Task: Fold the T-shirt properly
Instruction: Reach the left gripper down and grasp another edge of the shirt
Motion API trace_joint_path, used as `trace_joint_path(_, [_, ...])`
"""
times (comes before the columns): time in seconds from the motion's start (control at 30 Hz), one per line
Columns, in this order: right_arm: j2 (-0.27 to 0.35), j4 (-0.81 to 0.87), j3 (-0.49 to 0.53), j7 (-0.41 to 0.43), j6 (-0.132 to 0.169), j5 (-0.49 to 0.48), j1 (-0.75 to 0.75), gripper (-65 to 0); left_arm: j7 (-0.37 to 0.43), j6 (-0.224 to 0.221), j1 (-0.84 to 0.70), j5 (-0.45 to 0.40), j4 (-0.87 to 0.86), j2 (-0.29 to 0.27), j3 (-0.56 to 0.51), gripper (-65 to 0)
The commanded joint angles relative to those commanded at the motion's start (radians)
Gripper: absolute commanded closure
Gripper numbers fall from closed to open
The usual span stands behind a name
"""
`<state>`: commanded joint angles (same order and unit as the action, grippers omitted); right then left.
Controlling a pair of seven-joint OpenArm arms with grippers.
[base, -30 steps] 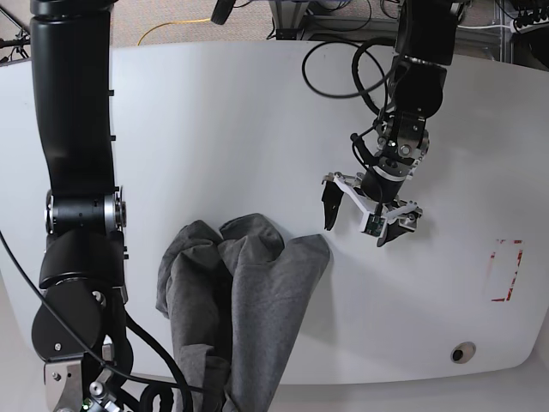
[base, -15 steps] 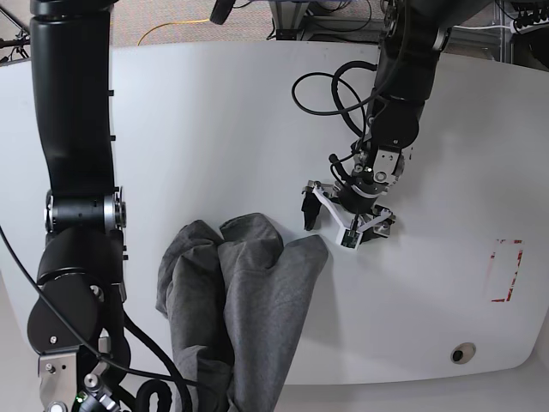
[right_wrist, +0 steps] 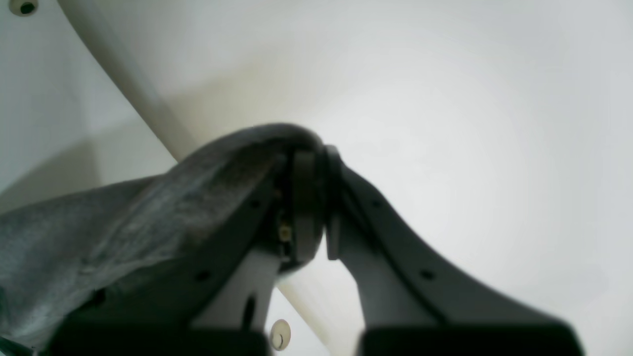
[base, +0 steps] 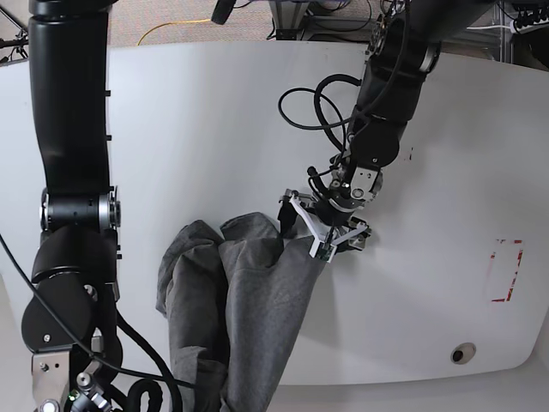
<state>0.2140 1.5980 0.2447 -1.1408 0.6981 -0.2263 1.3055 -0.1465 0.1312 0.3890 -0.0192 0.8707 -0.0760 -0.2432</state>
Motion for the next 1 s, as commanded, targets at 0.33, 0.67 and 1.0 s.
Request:
trace_joint_path(0.33, [0.008, 0.0, -0.014, 0.0, 0.0, 0.002, 0.0, 0.0, -0.002, -0.006, 0.077, 0.0, -0.094, -0.002, -0.002, 0.0])
trace_joint_path(0.67, [0.058, -0.008, -0.091, 0.0, 0.0, 0.003, 0.0, 0.0, -0.008, -0.006, -0.048, -0.003, 0.201, 0.071, 0.006, 0.0])
trace_joint_path(1.0, [0.118, -0.069, -0.092, 0.081, 0.0, 0.003, 0.0, 0.0, -0.21, -0.005, -0.135, -0.002, 0.58, 0.144, 0.172, -0.1])
